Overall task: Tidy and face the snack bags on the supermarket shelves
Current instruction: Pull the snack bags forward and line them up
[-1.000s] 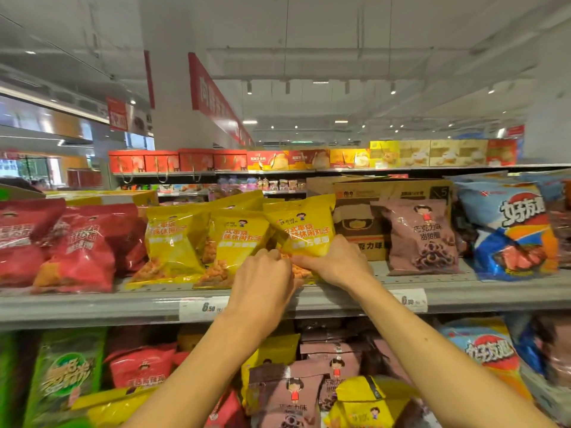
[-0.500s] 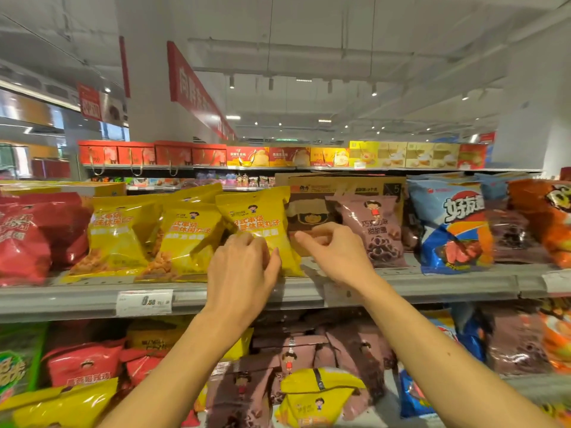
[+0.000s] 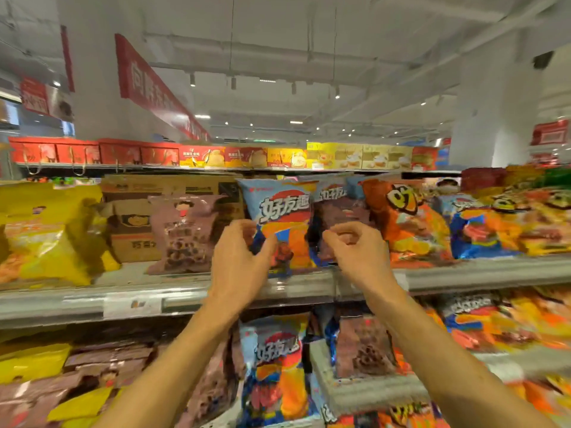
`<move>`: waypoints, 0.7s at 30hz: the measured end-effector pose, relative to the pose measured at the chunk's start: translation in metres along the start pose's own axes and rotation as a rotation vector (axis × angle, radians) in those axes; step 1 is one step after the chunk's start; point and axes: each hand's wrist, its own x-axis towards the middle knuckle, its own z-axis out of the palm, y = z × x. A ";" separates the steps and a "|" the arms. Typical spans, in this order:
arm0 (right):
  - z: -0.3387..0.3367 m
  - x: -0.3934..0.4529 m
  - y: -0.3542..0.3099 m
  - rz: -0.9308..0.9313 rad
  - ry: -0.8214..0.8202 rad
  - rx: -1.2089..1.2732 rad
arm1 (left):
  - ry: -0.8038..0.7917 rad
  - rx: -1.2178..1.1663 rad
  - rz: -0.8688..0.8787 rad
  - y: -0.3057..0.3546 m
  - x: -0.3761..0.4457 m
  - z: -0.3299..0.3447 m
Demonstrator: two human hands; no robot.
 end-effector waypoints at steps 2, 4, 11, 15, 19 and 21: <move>-0.023 0.017 0.019 -0.009 0.021 -0.050 | 0.001 0.009 -0.051 0.008 0.002 0.020; -0.036 0.031 0.034 -0.015 0.014 -0.100 | -0.004 0.010 -0.104 0.014 0.005 0.031; -0.037 0.073 0.062 0.038 -0.136 -0.316 | -0.183 -0.091 -0.360 0.011 0.028 0.036; -0.024 0.099 0.063 0.140 -0.303 -0.337 | -0.307 -0.115 -0.354 0.005 0.037 0.034; -0.016 0.117 0.066 0.256 -0.382 -0.139 | -0.334 -0.128 -0.374 0.004 0.041 0.033; -0.012 0.121 0.070 0.271 -0.367 -0.103 | -0.324 -0.140 -0.394 0.004 0.041 0.033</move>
